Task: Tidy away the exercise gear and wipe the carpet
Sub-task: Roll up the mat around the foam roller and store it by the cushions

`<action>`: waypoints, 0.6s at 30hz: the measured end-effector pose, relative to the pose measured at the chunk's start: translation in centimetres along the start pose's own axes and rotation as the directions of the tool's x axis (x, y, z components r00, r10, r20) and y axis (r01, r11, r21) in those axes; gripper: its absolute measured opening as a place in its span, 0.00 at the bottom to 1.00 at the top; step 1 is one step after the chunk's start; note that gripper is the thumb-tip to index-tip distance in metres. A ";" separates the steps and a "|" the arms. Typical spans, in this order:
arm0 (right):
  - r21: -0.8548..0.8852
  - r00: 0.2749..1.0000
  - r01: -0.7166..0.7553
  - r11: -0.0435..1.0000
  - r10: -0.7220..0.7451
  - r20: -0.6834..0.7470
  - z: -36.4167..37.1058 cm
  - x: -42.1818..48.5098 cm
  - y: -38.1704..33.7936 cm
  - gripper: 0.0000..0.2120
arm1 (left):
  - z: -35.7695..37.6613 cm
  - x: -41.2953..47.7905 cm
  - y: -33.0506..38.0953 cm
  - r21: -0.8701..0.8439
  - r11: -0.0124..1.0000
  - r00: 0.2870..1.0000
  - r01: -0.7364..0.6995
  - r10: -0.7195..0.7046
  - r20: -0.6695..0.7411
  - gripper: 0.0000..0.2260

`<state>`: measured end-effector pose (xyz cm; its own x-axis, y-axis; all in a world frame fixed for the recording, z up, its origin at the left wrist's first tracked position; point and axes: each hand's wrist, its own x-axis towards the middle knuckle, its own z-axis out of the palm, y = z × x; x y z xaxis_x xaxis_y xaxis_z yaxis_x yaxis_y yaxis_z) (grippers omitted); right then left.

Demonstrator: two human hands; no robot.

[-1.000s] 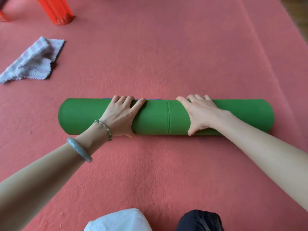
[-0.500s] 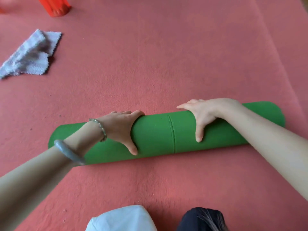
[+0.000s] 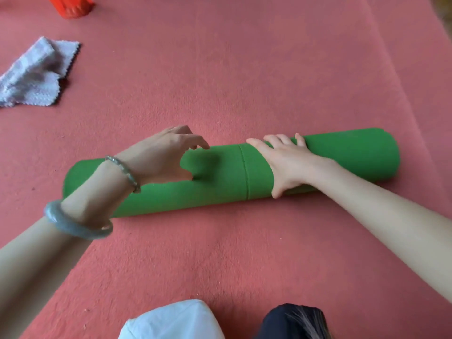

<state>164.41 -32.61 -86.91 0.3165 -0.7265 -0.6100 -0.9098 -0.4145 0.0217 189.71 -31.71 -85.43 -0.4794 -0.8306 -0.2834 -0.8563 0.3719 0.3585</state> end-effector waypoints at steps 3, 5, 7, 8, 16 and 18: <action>0.055 0.993 0.010 0.998 -0.016 0.114 -2.3 2.2 0.8 0.64 | 3.6 -2.2 3.1 0.192 0.980 0.961 -0.058 0.106 -0.254 0.36; 0.101 0.984 -0.006 0.995 -0.012 0.178 -3.6 3.3 1.2 0.62 | 6.2 -2.3 4.0 0.347 0.937 0.965 0.027 0.066 -0.253 0.53; 0.134 0.978 -0.041 0.990 0.012 0.210 -4.4 3.8 1.4 0.60 | 7.9 -1.6 3.8 0.418 0.904 0.967 0.086 0.024 -0.252 0.62; 0.128 0.979 -0.054 0.990 0.028 0.201 -4.4 3.9 1.3 0.59 | 8.2 -1.0 3.6 0.424 0.899 0.959 0.109 0.017 -0.281 0.63; -0.046 0.968 -0.053 0.998 0.040 -0.246 -1.1 3.0 0.7 0.65 | 6.1 4.7 1.3 0.382 0.907 0.935 0.176 -0.033 -0.353 0.53; -0.013 0.968 -0.057 0.998 0.052 -0.245 -1.8 3.7 0.7 0.63 | 5.5 5.4 0.8 0.414 0.892 0.948 0.180 -0.045 -0.314 0.54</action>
<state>165.40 -36.55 -87.75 0.3247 -0.8593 -0.3951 -0.9227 -0.3795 0.0672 185.37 -33.58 -91.56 -0.3556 -0.9346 -0.0052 -0.9298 0.3543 -0.0993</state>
